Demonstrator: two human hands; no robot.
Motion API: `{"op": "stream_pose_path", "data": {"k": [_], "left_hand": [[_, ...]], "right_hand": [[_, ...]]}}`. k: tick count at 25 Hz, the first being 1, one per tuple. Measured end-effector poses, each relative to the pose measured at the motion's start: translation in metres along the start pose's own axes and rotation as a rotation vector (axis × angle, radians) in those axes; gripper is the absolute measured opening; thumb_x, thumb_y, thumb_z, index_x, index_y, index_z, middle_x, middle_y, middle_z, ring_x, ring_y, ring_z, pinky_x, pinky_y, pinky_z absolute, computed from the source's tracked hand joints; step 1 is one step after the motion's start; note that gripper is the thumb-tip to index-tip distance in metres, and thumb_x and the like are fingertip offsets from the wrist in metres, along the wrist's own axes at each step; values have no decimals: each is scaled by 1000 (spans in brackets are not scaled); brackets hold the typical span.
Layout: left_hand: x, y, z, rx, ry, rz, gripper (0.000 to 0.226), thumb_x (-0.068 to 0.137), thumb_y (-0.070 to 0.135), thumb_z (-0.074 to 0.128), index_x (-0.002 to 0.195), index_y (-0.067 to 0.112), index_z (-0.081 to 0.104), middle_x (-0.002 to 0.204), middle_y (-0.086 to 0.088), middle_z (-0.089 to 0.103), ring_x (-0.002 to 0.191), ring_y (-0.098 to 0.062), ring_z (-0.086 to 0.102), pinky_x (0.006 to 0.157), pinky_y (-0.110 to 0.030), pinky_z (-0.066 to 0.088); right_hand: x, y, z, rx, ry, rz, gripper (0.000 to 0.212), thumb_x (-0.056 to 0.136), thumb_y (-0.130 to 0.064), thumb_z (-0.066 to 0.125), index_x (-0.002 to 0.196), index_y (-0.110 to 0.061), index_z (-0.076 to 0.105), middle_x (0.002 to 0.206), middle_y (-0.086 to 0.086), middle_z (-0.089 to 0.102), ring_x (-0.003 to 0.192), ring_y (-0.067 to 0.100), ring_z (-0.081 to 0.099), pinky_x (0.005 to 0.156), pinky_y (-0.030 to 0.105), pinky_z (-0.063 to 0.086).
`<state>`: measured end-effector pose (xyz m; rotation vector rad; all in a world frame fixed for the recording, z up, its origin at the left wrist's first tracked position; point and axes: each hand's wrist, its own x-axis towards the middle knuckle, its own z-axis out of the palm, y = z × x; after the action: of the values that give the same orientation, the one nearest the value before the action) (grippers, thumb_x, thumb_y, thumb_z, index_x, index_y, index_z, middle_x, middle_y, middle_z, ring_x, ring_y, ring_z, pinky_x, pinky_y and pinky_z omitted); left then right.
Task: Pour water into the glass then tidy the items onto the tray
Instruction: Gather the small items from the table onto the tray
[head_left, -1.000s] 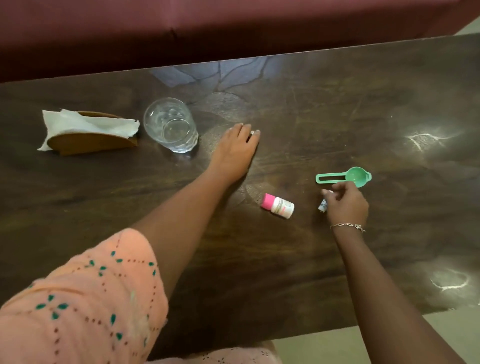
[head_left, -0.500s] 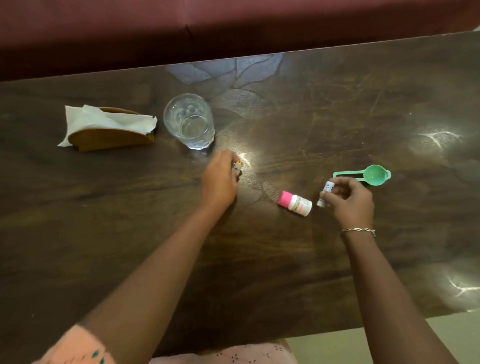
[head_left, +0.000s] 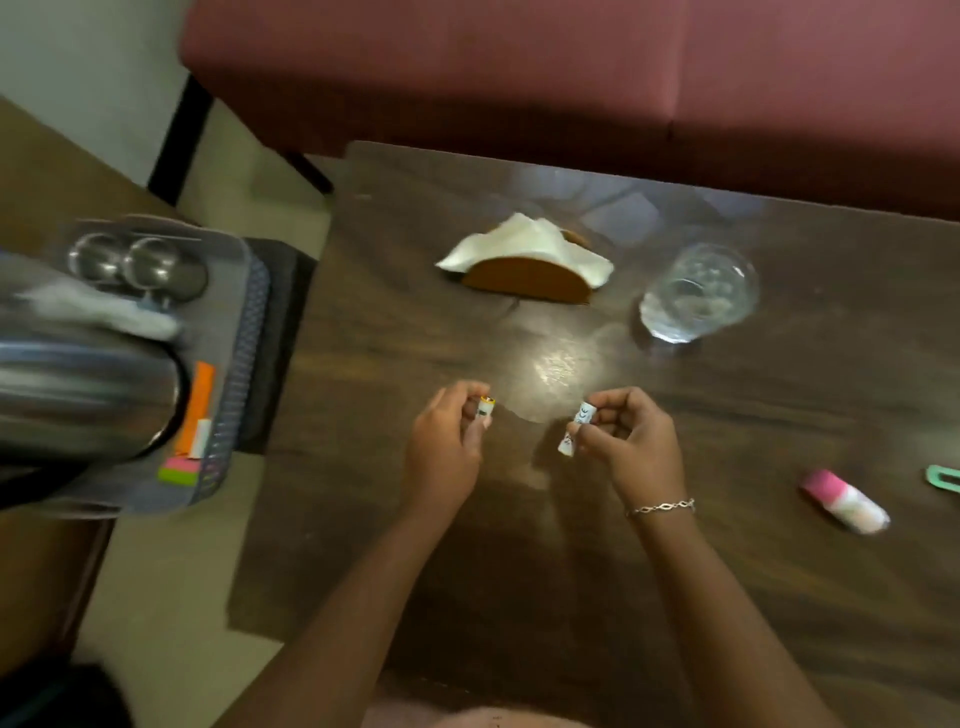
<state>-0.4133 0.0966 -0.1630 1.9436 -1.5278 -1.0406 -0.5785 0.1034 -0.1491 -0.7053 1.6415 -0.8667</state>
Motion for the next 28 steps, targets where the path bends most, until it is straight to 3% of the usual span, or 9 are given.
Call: {"op": "stream_pose_path", "data": {"k": [3, 6, 8, 11, 14, 18, 22, 28], "left_hand": [[12, -34, -75, -63, 188, -39, 28, 79, -9, 58, 103, 5, 63, 90, -14, 64, 71, -16, 57, 73, -33, 51], [25, -69, -146, -96, 403, -73, 26, 81, -6, 58, 102, 8, 63, 84, -3, 61, 65, 1, 54, 65, -12, 45], [40, -102, -191, -90, 480, -149, 24, 80, -6, 60, 100, 7, 64, 81, -6, 60, 65, -4, 55, 67, -22, 48], [66, -151, -231, 82, 357, -272, 23, 78, -3, 62, 99, 5, 67, 85, -17, 66, 80, -31, 62, 73, -30, 47], [90, -179, -236, 251, 151, -300, 23, 80, 0, 60, 100, 10, 66, 93, -20, 67, 88, -36, 62, 80, -39, 51], [112, -197, -225, 426, -19, -267, 17, 84, -1, 50, 95, 4, 63, 98, -20, 67, 95, -36, 61, 76, -39, 46], [117, -212, -212, 446, -32, -311, 20, 87, 0, 46, 99, 5, 61, 107, -19, 64, 102, -36, 60, 81, -40, 48], [114, -222, -209, 401, -44, -325, 12, 89, 4, 46, 95, 4, 56, 103, -19, 62, 96, -36, 60, 75, -40, 45]], "right_hand": [[-2, -22, 88, -12, -129, -19, 35, 72, 16, 63, 75, -17, 53, 67, 5, 54, 69, 24, 54, 71, 48, 51], [-7, -39, 168, -63, -253, -66, 34, 73, 13, 64, 74, -19, 52, 67, 3, 54, 69, 24, 54, 74, 51, 51], [-10, -47, 224, -134, -329, -116, 34, 72, 11, 65, 72, -21, 51, 67, 0, 53, 69, 23, 53, 73, 49, 52], [-10, -55, 296, -317, -390, -231, 24, 72, 3, 67, 76, -16, 53, 65, -6, 50, 67, 18, 52, 70, 42, 51], [2, -58, 346, -535, -390, -362, 14, 73, -2, 65, 81, -9, 56, 71, 0, 57, 71, 19, 56, 70, 39, 51], [25, -52, 392, -898, -490, -515, 10, 78, -6, 60, 88, -5, 58, 88, 18, 66, 85, 35, 60, 73, 37, 50], [43, -44, 412, -1279, -528, -674, 16, 78, -10, 59, 93, -6, 62, 88, 21, 66, 94, 37, 57, 76, 37, 44], [48, -32, 424, -1384, -482, -659, 11, 79, -11, 56, 85, -8, 64, 87, 18, 68, 98, 32, 54, 90, 38, 31]]}}
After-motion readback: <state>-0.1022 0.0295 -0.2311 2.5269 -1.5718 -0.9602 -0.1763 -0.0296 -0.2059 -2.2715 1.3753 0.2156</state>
